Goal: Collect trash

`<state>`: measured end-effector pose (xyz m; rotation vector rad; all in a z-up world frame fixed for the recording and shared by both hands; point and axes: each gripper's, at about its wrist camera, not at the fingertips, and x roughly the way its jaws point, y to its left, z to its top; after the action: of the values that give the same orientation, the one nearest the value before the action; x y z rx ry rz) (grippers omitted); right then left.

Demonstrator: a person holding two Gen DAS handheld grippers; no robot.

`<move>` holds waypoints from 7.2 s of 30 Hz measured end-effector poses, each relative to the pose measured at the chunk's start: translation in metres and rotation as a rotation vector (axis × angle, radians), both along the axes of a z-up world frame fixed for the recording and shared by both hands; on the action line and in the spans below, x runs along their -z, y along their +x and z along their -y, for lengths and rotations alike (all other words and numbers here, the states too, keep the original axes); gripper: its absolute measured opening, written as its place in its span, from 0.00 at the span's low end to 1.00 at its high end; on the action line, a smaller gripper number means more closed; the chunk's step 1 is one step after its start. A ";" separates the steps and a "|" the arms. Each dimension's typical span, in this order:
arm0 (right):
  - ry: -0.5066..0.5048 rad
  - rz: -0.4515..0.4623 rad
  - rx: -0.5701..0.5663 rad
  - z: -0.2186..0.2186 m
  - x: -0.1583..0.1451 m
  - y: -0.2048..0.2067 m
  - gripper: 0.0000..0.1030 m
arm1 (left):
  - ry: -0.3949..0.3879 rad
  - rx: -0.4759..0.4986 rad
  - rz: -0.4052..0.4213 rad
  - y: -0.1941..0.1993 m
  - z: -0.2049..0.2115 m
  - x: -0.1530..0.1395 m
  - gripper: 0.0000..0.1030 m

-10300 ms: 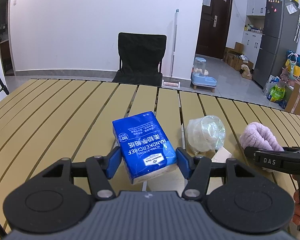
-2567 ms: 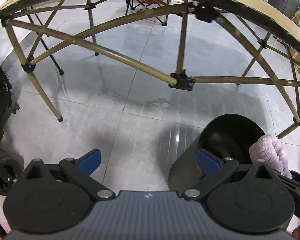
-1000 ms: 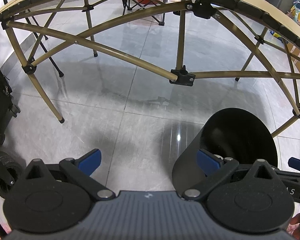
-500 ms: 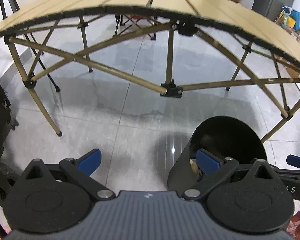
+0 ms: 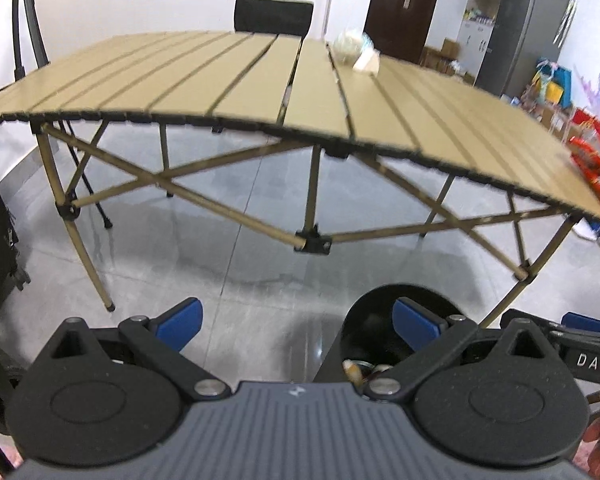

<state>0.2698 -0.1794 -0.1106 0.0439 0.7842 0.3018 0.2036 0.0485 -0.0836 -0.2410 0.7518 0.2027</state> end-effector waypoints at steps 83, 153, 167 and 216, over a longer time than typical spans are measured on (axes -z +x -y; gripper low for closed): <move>0.144 0.341 0.249 0.039 -0.083 0.207 1.00 | 0.148 0.041 0.143 0.231 0.016 -0.108 1.00; 0.091 0.268 0.185 0.009 -0.070 0.224 1.00 | 0.018 -0.115 0.276 0.228 -0.063 -0.108 0.21; 0.084 0.306 0.100 -0.056 -0.106 0.237 1.00 | -0.003 -0.235 0.325 0.211 -0.139 -0.105 0.21; 0.072 0.065 -0.047 -0.212 -0.066 0.394 0.40 | 0.025 -0.390 0.285 0.225 -0.204 -0.077 0.21</move>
<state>0.6641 0.0331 -0.0449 0.0835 0.7105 0.3742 0.4281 0.2526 -0.0062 -0.3832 0.4134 0.5350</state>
